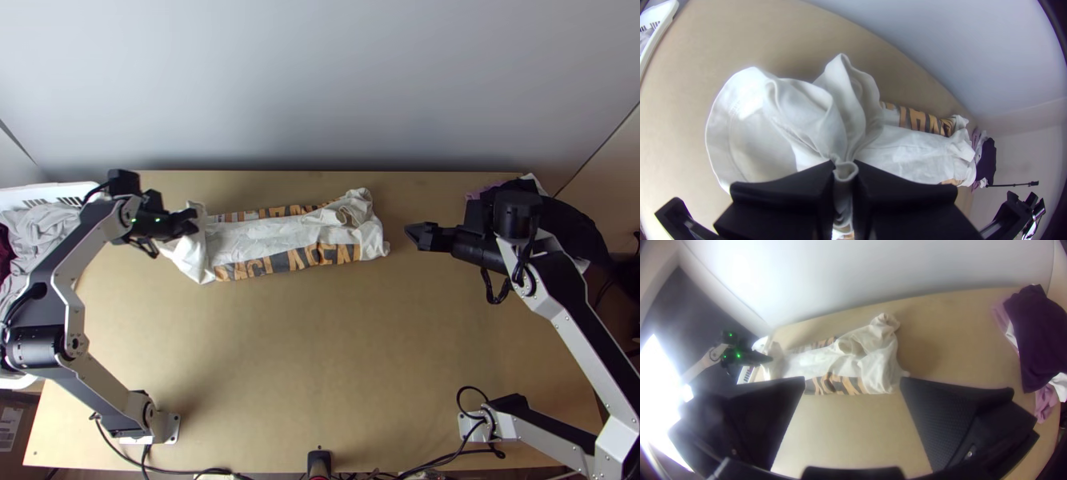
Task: Fold the t-shirt
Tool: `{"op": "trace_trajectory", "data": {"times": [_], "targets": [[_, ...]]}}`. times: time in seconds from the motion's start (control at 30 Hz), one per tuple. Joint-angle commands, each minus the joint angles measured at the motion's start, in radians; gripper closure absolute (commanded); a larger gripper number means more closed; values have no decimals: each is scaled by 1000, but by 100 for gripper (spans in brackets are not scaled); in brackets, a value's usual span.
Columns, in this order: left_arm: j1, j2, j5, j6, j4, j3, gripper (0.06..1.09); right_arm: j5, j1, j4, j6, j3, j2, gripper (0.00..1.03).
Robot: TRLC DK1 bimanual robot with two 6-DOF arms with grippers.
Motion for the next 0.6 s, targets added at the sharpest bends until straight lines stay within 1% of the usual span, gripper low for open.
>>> {"op": "trace_trajectory", "data": {"times": [0.0, 0.27, 0.57], "targets": [[-142, 26, -58, -46, -22, 101, 105, 11, -2, 11, -11, -52, -48, 3], [-273, 72, -107, -80, -61, 200, 105, 13, -10, 12, -20, -71, -69, 3], [-405, 145, -161, -127, -96, 321, 105, 11, -4, 52, -15, -152, -109, 3]]}}
